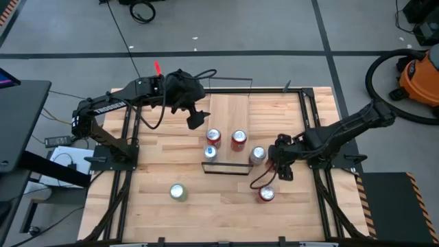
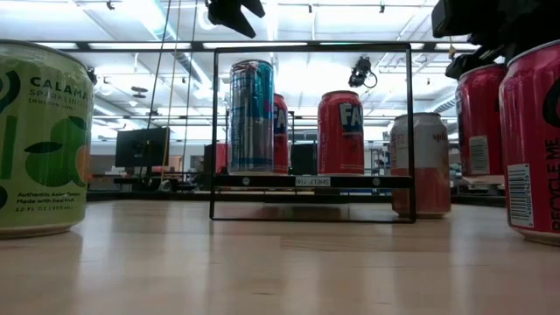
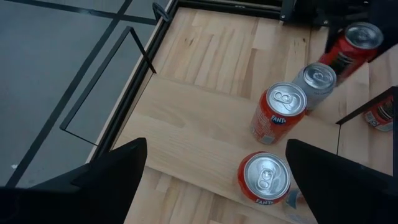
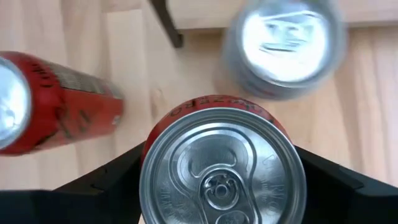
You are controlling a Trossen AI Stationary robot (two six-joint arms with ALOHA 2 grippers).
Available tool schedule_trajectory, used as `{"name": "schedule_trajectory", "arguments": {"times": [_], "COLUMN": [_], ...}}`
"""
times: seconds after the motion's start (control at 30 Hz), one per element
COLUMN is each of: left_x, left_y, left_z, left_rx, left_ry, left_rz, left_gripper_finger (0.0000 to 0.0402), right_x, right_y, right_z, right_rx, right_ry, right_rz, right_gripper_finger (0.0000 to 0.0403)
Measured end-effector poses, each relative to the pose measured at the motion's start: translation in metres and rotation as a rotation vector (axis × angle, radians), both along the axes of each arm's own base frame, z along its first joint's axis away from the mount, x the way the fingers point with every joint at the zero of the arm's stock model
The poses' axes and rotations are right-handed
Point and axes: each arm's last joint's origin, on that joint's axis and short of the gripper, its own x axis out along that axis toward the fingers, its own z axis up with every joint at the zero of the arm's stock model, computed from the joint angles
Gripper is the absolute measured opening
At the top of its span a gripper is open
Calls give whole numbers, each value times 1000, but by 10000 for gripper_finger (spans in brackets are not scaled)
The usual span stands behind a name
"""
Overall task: Place canned beverage on shelf
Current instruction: Put the top red black soda can on the shelf
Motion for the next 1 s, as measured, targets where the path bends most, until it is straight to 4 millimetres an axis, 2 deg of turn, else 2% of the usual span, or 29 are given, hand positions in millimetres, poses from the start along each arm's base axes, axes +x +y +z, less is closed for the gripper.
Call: {"name": "schedule_trajectory", "arguments": {"times": [0.27,0.6,0.77,1.0], "left_x": [1,2,2,2], "left_y": [0,0,-1,-2], "left_z": [1,2,2,2], "left_rx": [-6,-50,-96,-128], "left_ry": [-20,-50,-59,-65], "left_rz": [8,29,15,7], "left_gripper_finger": [396,396,396,396], "right_x": [-5,2,5,10], "right_y": [-28,-67,-84,-110], "right_z": [1,1,2,17], "right_rx": [-44,-136,-138,-170], "right_ry": [73,63,34,-34], "right_rz": [-74,-214,-215,-206], "right_gripper_finger": [323,323,323,323]}}
